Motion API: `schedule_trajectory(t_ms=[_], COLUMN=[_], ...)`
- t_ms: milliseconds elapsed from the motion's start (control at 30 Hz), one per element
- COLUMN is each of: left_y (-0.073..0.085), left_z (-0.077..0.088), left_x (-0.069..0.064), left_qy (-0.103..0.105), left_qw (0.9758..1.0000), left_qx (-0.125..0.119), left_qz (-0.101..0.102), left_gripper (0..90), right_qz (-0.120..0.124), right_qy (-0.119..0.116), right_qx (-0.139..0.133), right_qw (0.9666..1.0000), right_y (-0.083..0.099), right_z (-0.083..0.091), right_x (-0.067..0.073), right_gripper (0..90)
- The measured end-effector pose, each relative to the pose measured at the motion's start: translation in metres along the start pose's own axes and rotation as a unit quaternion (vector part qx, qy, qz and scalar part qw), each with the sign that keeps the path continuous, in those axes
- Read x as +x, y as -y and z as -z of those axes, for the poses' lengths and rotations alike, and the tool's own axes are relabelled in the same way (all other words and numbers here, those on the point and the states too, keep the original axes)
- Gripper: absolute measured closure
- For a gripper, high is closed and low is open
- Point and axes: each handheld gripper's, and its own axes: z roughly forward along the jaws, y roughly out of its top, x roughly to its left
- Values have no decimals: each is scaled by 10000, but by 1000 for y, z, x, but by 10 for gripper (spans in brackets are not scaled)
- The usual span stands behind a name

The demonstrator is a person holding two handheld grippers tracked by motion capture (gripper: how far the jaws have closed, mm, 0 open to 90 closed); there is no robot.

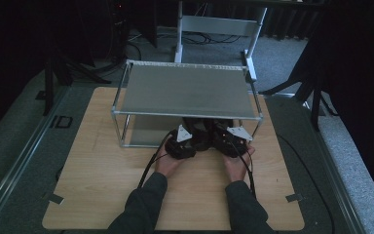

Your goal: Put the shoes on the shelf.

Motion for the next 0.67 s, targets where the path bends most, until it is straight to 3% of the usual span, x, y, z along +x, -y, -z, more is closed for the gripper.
schedule_trajectory(t_ms=[133, 300, 400, 600, 667], left_y=[0, 1, 5, 17, 22], left_z=[1, 11, 22, 42, 48], left_x=[-1, 2, 2, -2, -3], left_qy=[-20, -7, -56, -68, -51], left_qw=[10000, 9997, 9996, 9991, 9987], left_qx=[44, 131, 183, 324, 391], left_qz=[30, 205, 230, 272, 314], left_gripper=[465, 459, 457, 453, 453], right_qz=[-8, 27, 136, 96, 131], right_qy=[-16, -63, -77, -50, -146], right_qx=[26, -27, 167, 455, 573], right_qw=[10000, 10000, 9997, 9989, 9982], right_y=[0, 3, 8, 14, 16], right_z=[3, 21, 27, 39, 44], right_x=[-1, -1, -3, -10, -13], right_gripper=[293, 311, 304, 305, 305])
